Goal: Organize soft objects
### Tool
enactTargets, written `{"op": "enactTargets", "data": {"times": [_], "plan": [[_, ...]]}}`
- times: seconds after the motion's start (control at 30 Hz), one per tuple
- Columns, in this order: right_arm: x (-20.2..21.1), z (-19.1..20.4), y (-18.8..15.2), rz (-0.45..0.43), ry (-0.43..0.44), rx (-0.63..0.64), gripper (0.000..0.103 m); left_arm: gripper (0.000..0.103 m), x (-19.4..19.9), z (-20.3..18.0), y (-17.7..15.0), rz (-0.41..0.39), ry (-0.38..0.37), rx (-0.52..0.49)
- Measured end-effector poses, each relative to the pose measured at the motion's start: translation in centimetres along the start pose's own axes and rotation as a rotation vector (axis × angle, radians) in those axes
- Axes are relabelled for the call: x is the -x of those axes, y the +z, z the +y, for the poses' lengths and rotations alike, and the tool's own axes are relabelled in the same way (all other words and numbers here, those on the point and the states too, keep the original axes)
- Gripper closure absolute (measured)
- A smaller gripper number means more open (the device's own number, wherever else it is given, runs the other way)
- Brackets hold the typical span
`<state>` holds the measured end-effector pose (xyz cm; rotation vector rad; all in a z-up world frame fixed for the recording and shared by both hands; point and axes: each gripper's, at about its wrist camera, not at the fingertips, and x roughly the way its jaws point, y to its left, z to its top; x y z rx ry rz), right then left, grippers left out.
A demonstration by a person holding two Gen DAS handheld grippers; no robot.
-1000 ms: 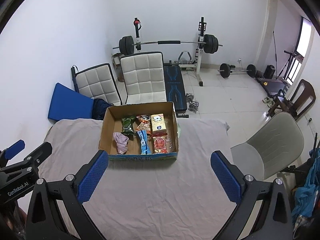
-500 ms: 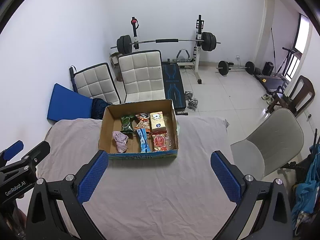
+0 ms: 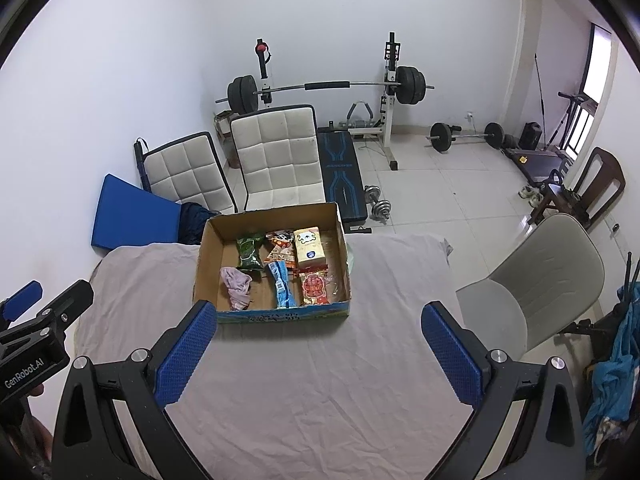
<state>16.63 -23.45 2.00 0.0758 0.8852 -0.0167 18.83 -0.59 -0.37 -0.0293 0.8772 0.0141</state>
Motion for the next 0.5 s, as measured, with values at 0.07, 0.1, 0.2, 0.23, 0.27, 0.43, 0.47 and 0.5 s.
{"op": "enactTargets", "data": {"times": [0.07,0.1,0.2,0.23,0.27,0.43,0.47,0.5], "plan": [[0.01,0.03,0.06,0.001,-0.002,0.0,0.0,0.0,0.08,0.03,-0.07,0.003,-0.002,0.001],[-0.05,0.07,0.11,0.003,-0.002,0.0,0.0,0.0,0.16,0.03,-0.12,0.002,-0.003,0.001],[-0.12,0.02,0.05,0.006,-0.004,-0.005,0.0,0.0,0.22,-0.01,-0.12,0.005,-0.005,-0.003],[-0.08,0.01,0.06,0.007,-0.002,-0.008,0.0,0.0,0.22,-0.03,-0.11,0.005,-0.004,-0.002],[-0.11,-0.04,0.06,0.007,-0.002,-0.009,0.0,0.0,0.22,-0.05,-0.11,0.006,-0.005,-0.002],[-0.11,-0.28,0.01,0.011,-0.006,-0.016,0.0,0.0,0.55,-0.12,-0.06,0.004,-0.023,-0.006],[-0.15,-0.29,-0.01,0.012,-0.005,-0.016,0.0,0.0,0.58,-0.15,0.01,0.003,-0.024,-0.006],[-0.19,-0.3,-0.03,0.013,-0.004,-0.017,0.0,0.0,0.63,-0.17,0.02,0.002,-0.024,-0.006]]}}
